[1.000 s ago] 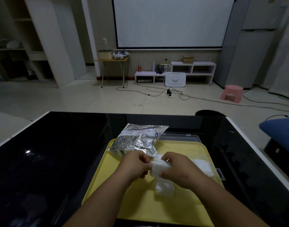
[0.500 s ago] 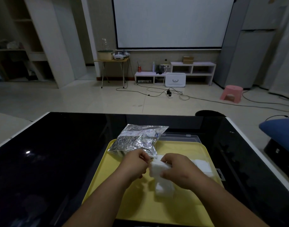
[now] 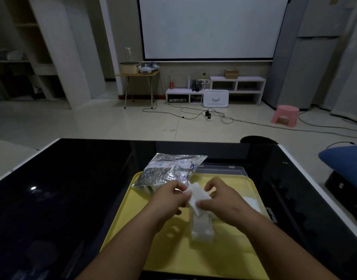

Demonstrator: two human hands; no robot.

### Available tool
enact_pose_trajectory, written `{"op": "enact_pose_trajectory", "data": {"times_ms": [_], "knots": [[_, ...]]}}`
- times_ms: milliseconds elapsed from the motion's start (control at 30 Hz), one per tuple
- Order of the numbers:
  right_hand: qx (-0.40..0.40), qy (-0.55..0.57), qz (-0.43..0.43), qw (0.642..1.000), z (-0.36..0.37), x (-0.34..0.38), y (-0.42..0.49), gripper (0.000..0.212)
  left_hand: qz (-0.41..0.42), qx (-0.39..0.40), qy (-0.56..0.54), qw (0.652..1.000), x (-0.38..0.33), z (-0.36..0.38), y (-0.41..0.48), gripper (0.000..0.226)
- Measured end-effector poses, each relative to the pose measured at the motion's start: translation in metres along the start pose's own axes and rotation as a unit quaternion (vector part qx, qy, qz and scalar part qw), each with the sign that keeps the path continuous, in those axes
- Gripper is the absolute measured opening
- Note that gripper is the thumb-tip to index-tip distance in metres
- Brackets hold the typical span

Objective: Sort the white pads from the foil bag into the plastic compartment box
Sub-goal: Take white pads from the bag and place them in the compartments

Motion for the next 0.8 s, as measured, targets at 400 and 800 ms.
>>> {"op": "enact_pose_trajectory", "data": {"times_ms": [400, 800], "knots": [[-0.073, 0.050, 0.026, 0.996, -0.033, -0.026, -0.014, 0.023, -0.001, 0.020, -0.086, 0.996, 0.003, 0.032, 0.001, 0.031], [-0.026, 0.035, 0.066, 0.997, -0.038, -0.057, -0.035, 0.012, 0.033, 0.036, 0.007, 0.999, -0.002, 0.064, -0.004, 0.020]]}}
Point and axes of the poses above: each hand's wrist, its own y-axis towards the middle knuckle, its own z-axis out of the palm, x = y × z, the point moved 9 cm from there along y, towards the middle knuckle, and after that the axes turned 13 degrees about -y, right-handed, at the moved point
